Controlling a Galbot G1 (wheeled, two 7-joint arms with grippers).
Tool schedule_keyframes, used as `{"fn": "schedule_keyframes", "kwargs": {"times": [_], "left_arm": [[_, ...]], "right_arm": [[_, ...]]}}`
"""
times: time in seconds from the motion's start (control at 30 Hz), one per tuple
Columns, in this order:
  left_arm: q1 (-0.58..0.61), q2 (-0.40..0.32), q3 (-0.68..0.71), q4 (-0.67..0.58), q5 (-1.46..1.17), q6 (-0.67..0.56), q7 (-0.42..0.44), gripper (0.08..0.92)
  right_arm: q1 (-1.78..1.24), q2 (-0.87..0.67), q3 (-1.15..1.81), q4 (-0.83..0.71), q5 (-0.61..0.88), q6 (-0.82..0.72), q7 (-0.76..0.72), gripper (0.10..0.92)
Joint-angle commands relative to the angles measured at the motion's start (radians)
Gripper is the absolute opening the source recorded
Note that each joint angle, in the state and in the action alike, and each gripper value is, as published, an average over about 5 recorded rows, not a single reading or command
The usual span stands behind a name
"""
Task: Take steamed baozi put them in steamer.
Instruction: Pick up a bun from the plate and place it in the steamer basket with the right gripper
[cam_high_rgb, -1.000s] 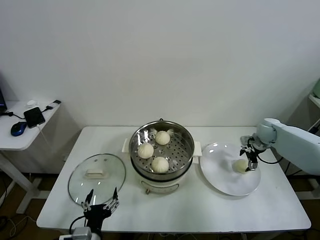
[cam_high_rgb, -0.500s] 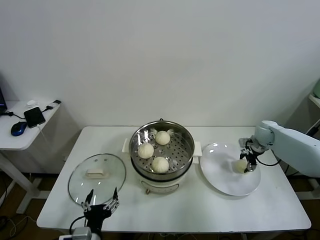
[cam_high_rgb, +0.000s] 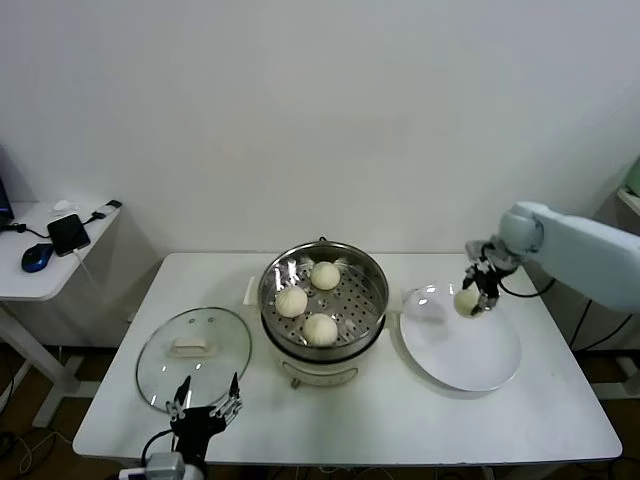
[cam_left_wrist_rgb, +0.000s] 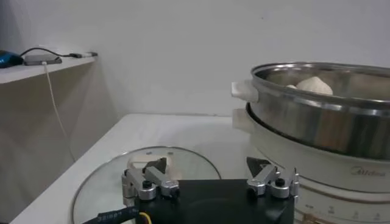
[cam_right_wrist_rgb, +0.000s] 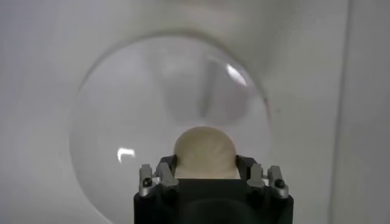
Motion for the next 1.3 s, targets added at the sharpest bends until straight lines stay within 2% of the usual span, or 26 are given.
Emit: {"fn": "schedule_keyframes", "kwargs": {"times": [0.03,0.2,0.33,0.53,0.77,1.17,1.3], "left_arm": [[0.003,-0.002,-0.002,0.001,0.003,-0.003,0.000,0.823],[-0.002,0.004,0.001,-0.006,-0.006,0.005,0.000,0.823],[-0.011,0.006,0.004,-0.009,-0.014,0.012,0.001,0.823],[-0.023,0.009,0.007,-0.012,-0.023,0.019,0.004,0.823],[-0.025,0.019,-0.004,-0.007,-0.042,0.020,0.004,0.823],[-0.039,0.025,-0.004,0.012,-0.051,0.024,0.006,0.823],[-0.042,0.023,-0.001,0.013,-0.051,0.026,0.006,0.823]], "right_arm": [[0.515,0.136,-0.351,0.170,0.452,-0.027,-0.033,0.653],[0.605,0.263,-0.352,0.285,0.643,-0.094,0.008,0.653],[0.533,0.349,-0.308,0.319,0.697,-0.155,0.094,0.654],[0.354,0.423,-0.293,0.289,0.650,-0.198,0.171,0.654],[0.200,0.421,-0.283,0.208,0.537,-0.207,0.183,0.653],[0.117,0.398,-0.249,0.166,0.487,-0.213,0.216,0.653],[0.121,0.403,-0.244,0.156,0.480,-0.198,0.208,0.688]]}}
